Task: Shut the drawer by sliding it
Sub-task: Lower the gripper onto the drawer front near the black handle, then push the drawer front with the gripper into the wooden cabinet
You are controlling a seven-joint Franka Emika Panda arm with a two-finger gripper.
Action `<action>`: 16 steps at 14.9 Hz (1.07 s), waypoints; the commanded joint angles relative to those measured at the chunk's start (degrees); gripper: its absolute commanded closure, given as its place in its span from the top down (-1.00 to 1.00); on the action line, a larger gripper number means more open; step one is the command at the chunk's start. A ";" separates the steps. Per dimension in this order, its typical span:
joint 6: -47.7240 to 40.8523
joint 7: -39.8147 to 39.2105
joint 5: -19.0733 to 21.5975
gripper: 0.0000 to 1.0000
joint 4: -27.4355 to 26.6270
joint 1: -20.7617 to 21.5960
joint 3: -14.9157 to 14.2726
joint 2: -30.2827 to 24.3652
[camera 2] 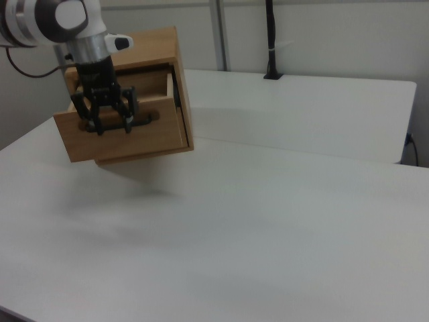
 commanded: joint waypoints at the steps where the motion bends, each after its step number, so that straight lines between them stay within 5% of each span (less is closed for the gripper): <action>1: 5.23 2.93 0.43 -0.69 -0.35 0.77 0.16 2.00; 3: 9.27 7.33 0.52 -1.00 -0.44 0.77 0.95 3.31; 7: 14.99 14.88 0.61 -1.00 -0.35 0.77 2.36 6.04; 16: 30.99 48.89 -0.44 -1.00 2.62 3.40 3.07 11.75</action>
